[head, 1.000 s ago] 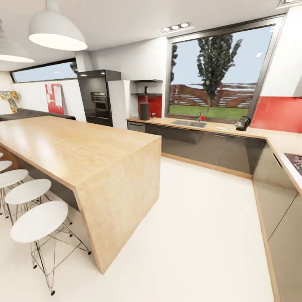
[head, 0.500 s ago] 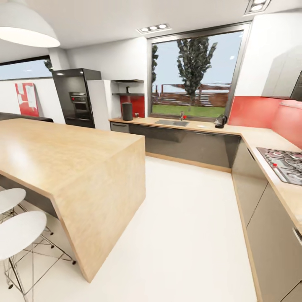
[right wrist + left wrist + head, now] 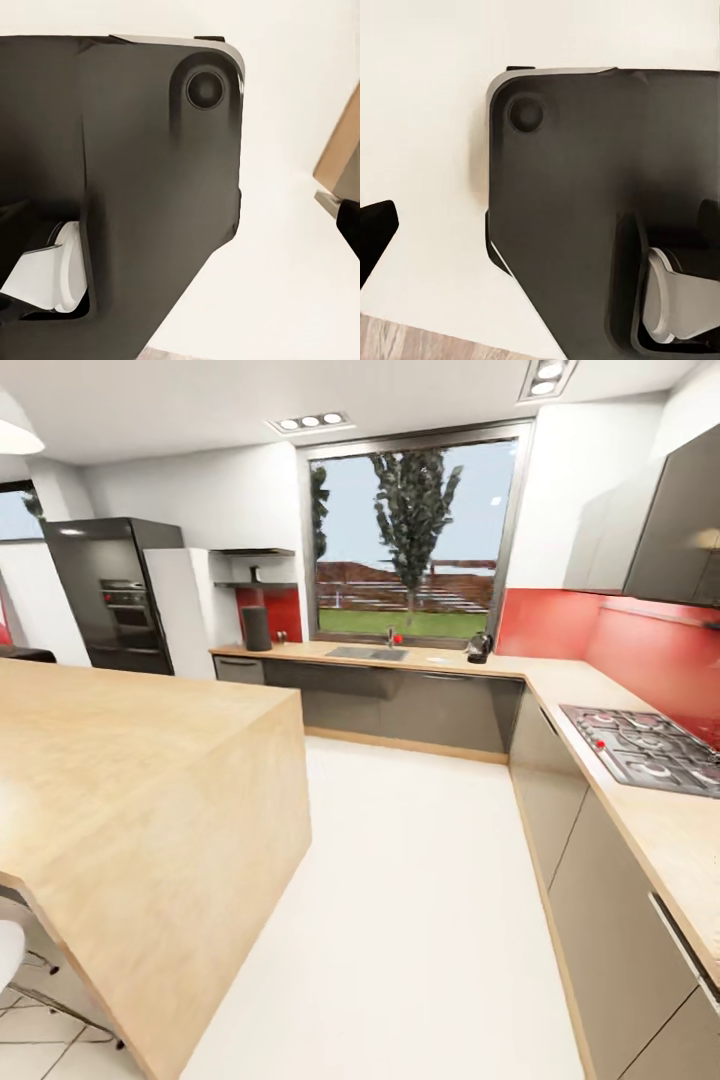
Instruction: Set up a coffee station on the kitchen countertop: keep the coffee maker on the countertop, move the bottle of coffee from the kitchen shelf to the counter next to the coffee maker, place a paper coffee filter on top of the coffee maker, put the saucer next to the coffee maker with the coffee cup on the saucer, and place the electric kettle next to the coffee maker.
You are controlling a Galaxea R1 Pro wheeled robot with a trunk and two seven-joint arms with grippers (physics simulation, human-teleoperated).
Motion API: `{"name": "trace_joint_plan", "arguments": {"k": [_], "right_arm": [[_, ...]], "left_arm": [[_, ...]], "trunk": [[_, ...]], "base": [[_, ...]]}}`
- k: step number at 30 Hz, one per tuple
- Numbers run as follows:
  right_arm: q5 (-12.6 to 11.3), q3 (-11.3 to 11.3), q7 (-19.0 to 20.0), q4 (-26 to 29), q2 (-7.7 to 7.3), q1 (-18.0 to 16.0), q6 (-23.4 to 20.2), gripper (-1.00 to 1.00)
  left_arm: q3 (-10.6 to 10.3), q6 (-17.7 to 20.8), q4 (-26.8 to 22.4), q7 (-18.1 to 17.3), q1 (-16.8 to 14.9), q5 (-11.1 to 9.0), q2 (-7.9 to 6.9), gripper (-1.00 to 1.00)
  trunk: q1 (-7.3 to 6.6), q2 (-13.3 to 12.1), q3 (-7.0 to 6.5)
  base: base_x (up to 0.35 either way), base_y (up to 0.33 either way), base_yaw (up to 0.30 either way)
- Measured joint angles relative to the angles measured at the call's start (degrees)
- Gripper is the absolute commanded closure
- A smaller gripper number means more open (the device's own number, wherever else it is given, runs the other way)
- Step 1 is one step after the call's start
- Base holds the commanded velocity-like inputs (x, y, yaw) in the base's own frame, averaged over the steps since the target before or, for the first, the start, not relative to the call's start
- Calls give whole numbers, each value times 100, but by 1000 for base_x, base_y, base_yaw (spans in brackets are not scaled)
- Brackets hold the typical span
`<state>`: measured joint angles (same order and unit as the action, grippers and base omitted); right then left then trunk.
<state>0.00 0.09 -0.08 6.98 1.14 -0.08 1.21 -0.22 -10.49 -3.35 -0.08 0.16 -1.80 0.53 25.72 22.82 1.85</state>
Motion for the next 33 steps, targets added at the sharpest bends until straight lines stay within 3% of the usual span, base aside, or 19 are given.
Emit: {"name": "trace_joint_plan", "arguments": {"k": [21,33], "right_arm": [[0,0,-2,2,0,0,0,-100],[6,9,-8,-5,22,-2,-7,-100]], "left_arm": [[-1,-3,-1,-24,0,9,-16,-100],[7,-7,0,-16,0,5,-22,-100]], "trunk": [[0,0,0],[0,0,0]], "base": [[336,0,-263],[337,0,-31]]}}
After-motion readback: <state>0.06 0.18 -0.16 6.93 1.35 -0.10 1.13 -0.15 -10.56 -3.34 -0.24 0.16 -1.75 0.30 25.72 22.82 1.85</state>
